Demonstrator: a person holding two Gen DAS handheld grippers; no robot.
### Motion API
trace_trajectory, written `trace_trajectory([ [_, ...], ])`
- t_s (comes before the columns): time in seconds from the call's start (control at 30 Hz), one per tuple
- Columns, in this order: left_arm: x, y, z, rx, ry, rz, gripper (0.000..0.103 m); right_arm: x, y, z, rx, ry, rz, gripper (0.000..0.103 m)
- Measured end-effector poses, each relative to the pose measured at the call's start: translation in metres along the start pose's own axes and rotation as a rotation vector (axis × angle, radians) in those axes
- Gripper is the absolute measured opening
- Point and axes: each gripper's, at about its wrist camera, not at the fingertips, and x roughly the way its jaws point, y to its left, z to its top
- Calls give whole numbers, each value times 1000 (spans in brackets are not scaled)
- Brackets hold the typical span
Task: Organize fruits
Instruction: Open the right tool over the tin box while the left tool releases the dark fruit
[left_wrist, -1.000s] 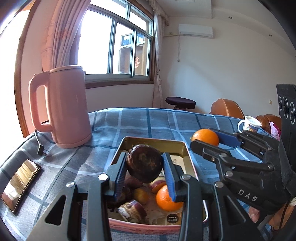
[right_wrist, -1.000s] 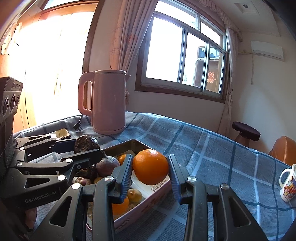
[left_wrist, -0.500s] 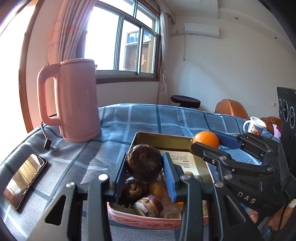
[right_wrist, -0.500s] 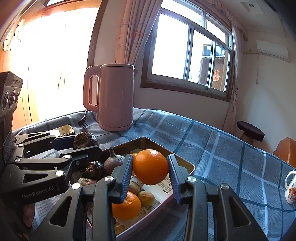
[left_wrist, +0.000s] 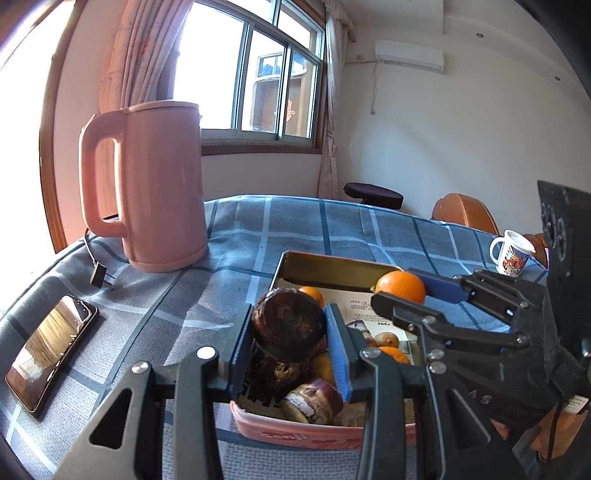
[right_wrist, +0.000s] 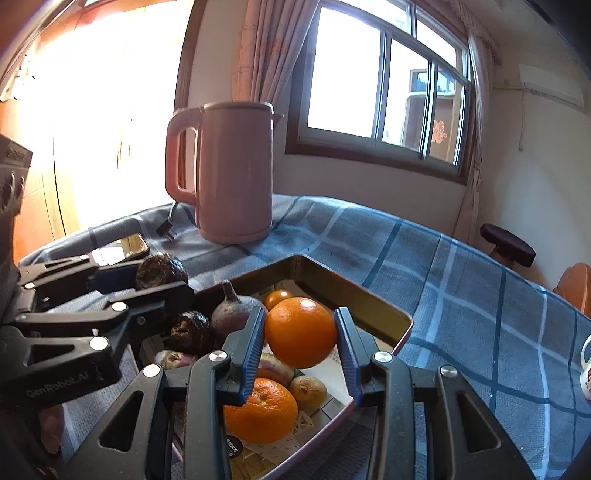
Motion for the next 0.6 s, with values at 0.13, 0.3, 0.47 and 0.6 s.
trace_trajectory([
  [0.13,3,1,0,1,21,-5,40,5,1,-4,2,32,11,40],
  [0.3,8,1,0,4,46,-12,40,12,3,-5,-1,69,28,40],
  [0.47,10,-2,-1,16,58,-10,40,16,4,-6,-3,100,53,40],
  [0.6,9,-3,-1,21,53,-8,41,17,7,-7,-9,118,66,42],
])
